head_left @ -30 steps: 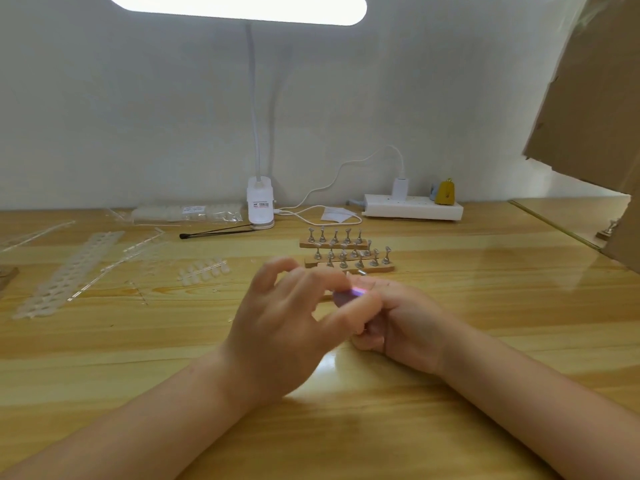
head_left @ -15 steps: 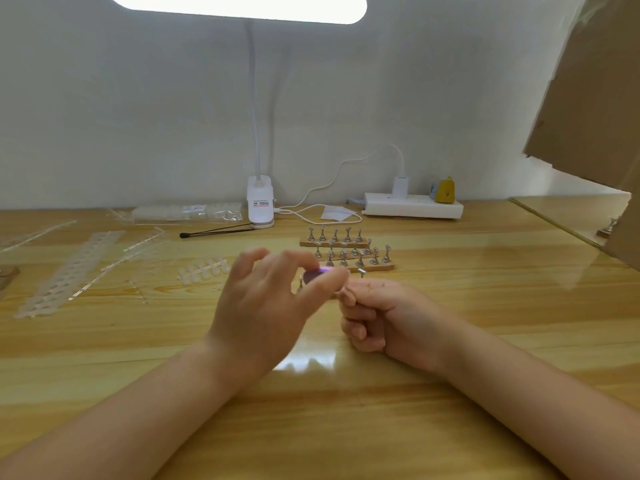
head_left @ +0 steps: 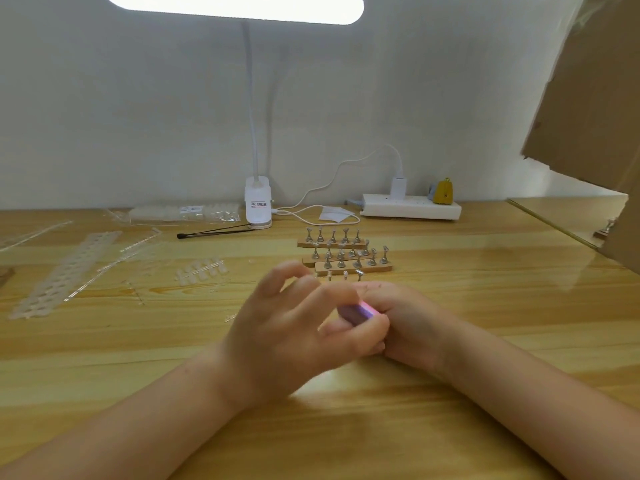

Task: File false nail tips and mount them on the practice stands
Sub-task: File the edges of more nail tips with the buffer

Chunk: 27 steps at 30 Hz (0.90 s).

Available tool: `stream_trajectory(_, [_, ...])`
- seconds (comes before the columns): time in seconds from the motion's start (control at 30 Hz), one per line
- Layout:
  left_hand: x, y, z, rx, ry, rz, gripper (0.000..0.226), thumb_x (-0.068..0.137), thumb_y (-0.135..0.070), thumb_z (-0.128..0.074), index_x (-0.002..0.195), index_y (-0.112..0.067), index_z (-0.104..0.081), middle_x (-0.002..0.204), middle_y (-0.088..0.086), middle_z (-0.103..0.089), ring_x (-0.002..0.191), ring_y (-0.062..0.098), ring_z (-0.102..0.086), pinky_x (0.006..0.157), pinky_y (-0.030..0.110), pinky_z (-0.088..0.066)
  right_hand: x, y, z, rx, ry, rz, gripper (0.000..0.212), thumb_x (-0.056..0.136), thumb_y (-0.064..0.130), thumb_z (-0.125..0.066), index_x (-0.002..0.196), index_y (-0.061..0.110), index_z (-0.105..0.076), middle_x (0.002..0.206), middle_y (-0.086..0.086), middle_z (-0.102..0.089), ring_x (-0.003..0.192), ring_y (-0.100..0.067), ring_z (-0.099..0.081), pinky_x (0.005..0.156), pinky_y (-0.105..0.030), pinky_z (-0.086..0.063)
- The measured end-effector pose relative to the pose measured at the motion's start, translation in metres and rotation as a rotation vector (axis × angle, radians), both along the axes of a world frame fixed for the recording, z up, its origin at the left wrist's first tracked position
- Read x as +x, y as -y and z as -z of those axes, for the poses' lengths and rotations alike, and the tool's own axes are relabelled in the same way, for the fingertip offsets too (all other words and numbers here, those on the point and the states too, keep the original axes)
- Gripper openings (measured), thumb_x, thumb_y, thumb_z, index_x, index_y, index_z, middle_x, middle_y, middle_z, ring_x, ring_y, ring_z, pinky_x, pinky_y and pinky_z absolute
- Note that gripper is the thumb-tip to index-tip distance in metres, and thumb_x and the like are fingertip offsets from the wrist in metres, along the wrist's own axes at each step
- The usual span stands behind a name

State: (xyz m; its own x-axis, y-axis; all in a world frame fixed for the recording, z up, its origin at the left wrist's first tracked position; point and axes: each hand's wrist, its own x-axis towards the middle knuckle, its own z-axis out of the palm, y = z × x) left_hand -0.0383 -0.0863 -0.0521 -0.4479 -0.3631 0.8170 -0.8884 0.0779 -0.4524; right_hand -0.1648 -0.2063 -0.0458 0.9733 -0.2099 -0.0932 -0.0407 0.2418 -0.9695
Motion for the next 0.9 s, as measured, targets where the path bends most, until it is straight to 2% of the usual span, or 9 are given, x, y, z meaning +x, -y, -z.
stream_trajectory(0.13, [0.020, -0.007, -0.006, 0.054, -0.061, -0.135, 0.041, 0.082, -0.001, -0.067, 0.108, -0.032, -0.072, 0.090, 0.002, -0.069, 0.065, 0.015, -0.053, 0.084, 0.037, -0.040, 0.000, 0.002, -0.001, 0.060, -0.041, 0.043, 0.008, 0.086, 0.018, -0.053, 0.084, 0.014, -0.059, 0.056, 0.005, -0.026, 0.049, -0.009, -0.040, 0.041, -0.018, -0.028])
stream_trajectory(0.2, [0.019, -0.007, -0.007, 0.038, -0.077, -0.095, 0.044, 0.082, -0.001, -0.068, 0.113, -0.033, -0.065, 0.093, 0.002, -0.068, 0.066, 0.014, -0.052, 0.083, 0.037, -0.042, 0.000, 0.001, -0.001, 0.072, -0.045, 0.035, 0.011, 0.088, 0.021, -0.051, 0.092, 0.012, -0.056, 0.054, 0.006, -0.027, 0.049, -0.009, -0.040, 0.041, -0.018, -0.027])
stream_trajectory(0.33, [0.005, 0.000, 0.002, 0.020, 0.003, -0.014, 0.039, 0.087, -0.006, -0.062, 0.114, -0.033, -0.058, 0.102, -0.001, -0.056, 0.072, 0.012, -0.048, 0.090, 0.034, -0.038, -0.002, -0.001, -0.002, -0.032, -0.030, -0.003, 0.031, 0.087, 0.014, -0.048, 0.064, 0.023, -0.067, 0.060, 0.002, -0.037, 0.050, -0.009, -0.039, 0.043, -0.019, -0.026])
stream_trajectory(0.43, [0.021, -0.003, -0.002, 0.040, -0.050, -0.120, 0.043, 0.083, -0.003, -0.066, 0.113, -0.033, -0.062, 0.093, 0.001, -0.067, 0.070, 0.013, -0.051, 0.085, 0.036, -0.039, -0.002, 0.000, -0.004, 0.038, -0.052, 0.029, 0.013, 0.087, 0.022, -0.051, 0.078, 0.015, -0.058, 0.054, 0.006, -0.026, 0.049, -0.009, -0.036, 0.041, -0.018, -0.024])
stream_trajectory(0.5, [0.025, -0.005, -0.003, 0.019, -0.084, -0.102, 0.042, 0.085, -0.003, -0.064, 0.114, -0.032, -0.057, 0.093, 0.001, -0.067, 0.066, 0.013, -0.053, 0.083, 0.035, -0.040, -0.002, 0.000, -0.004, 0.049, -0.047, 0.014, 0.016, 0.086, 0.026, -0.051, 0.073, 0.017, -0.052, 0.051, 0.008, -0.026, 0.048, -0.008, -0.035, 0.041, -0.018, -0.022])
stream_trajectory(0.6, [0.010, -0.001, 0.002, 0.008, -0.025, 0.038, 0.038, 0.089, -0.006, -0.061, 0.116, -0.032, -0.056, 0.103, -0.002, -0.057, 0.071, 0.012, -0.049, 0.089, 0.033, -0.040, -0.003, -0.002, -0.004, -0.034, -0.034, -0.020, 0.023, 0.087, 0.020, -0.051, 0.066, 0.021, -0.061, 0.052, 0.007, -0.037, 0.048, -0.008, -0.036, 0.044, -0.021, -0.021])
stream_trajectory(0.73, [0.019, -0.002, -0.001, 0.080, -0.033, -0.080, 0.039, 0.086, -0.003, -0.065, 0.113, -0.031, -0.065, 0.092, 0.001, -0.068, 0.071, 0.015, -0.055, 0.085, 0.034, -0.041, -0.003, -0.001, -0.004, 0.017, -0.048, -0.008, 0.019, 0.091, 0.018, -0.049, 0.076, 0.017, -0.060, 0.053, 0.007, -0.029, 0.047, -0.008, -0.034, 0.041, -0.018, -0.025])
stream_trajectory(0.8, [0.026, -0.005, -0.006, 0.065, -0.096, -0.121, 0.041, 0.082, -0.001, -0.069, 0.112, -0.030, -0.067, 0.089, 0.003, -0.069, 0.065, 0.018, -0.058, 0.081, 0.036, -0.042, -0.002, 0.000, -0.003, 0.042, -0.045, -0.025, 0.024, 0.091, 0.026, -0.051, 0.068, 0.020, -0.055, 0.052, 0.008, -0.026, 0.047, -0.008, -0.033, 0.040, -0.017, -0.025])
stream_trajectory(0.9, [0.011, -0.003, -0.004, 0.012, -0.071, 0.006, 0.039, 0.088, -0.005, -0.063, 0.117, -0.032, -0.057, 0.100, -0.001, -0.061, 0.068, 0.014, -0.053, 0.088, 0.034, -0.041, -0.002, -0.002, -0.003, -0.014, -0.022, -0.049, 0.024, 0.085, 0.024, -0.052, 0.062, 0.024, -0.060, 0.053, 0.008, -0.035, 0.047, -0.008, -0.034, 0.041, -0.018, -0.024])
